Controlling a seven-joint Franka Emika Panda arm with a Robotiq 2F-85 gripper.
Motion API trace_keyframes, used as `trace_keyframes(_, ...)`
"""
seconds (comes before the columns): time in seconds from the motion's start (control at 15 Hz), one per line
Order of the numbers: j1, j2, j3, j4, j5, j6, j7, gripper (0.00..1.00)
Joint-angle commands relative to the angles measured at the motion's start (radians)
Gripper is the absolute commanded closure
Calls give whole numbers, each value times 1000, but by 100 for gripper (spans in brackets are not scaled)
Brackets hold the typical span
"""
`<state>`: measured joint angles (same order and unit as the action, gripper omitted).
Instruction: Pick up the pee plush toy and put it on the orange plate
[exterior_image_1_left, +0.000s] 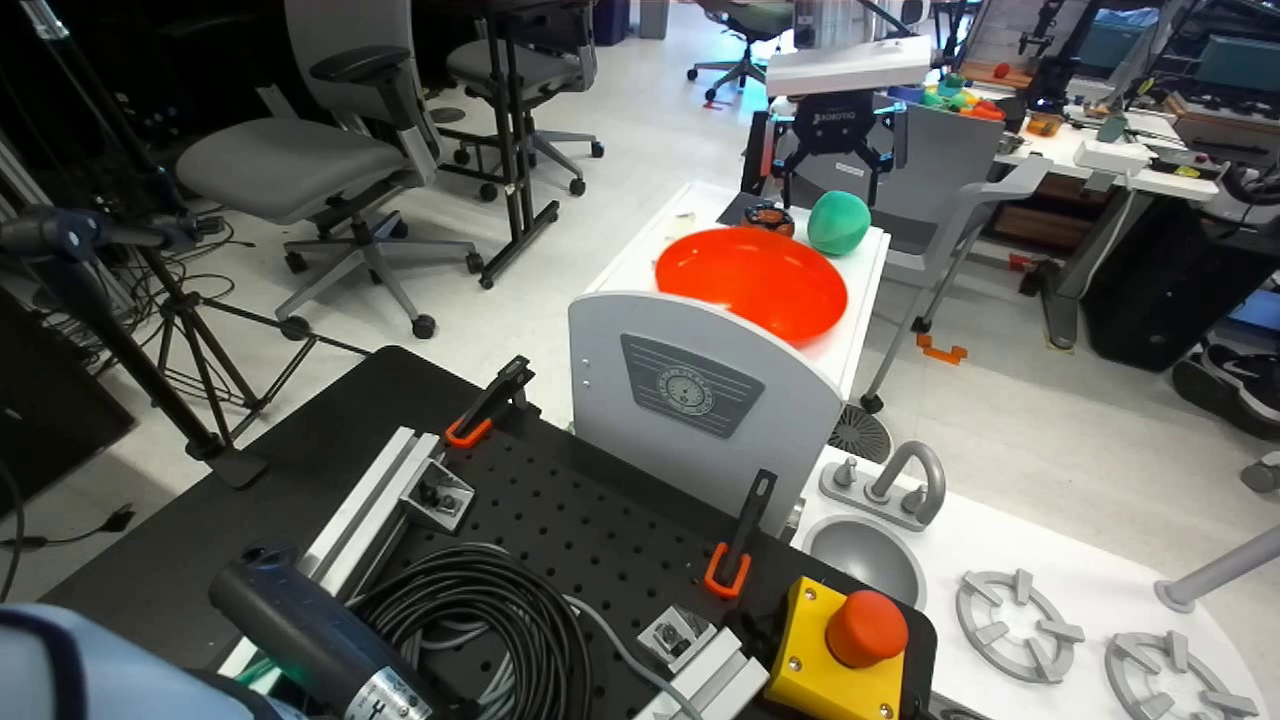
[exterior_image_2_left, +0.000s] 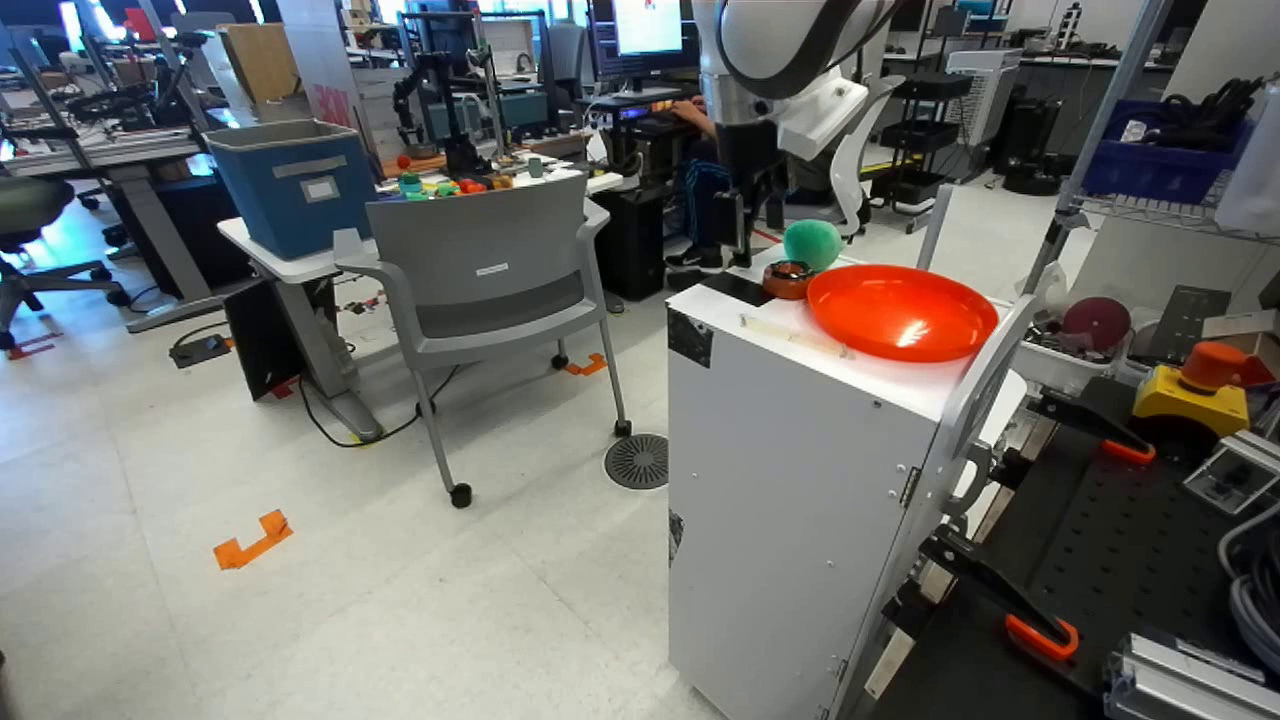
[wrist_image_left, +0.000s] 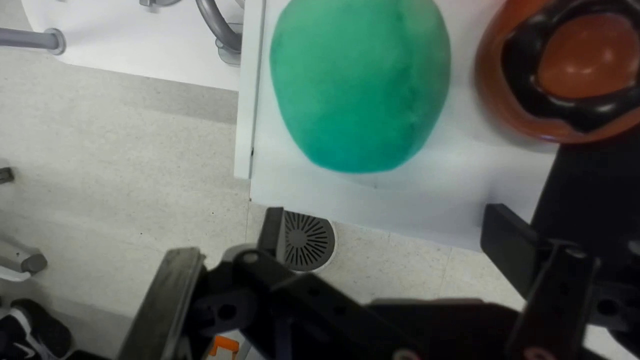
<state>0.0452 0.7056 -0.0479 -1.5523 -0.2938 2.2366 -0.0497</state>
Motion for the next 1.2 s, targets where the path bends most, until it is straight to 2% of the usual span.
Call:
trace_keyframes(0.0,-6,-51,-2,-54,6,37,-6,0)
trace_keyframes(0.33,-24,-103,4,-92,22,60,-13,0)
trace_keyframes(1.13,-18,-175,-1,-215,0,94,-7,0)
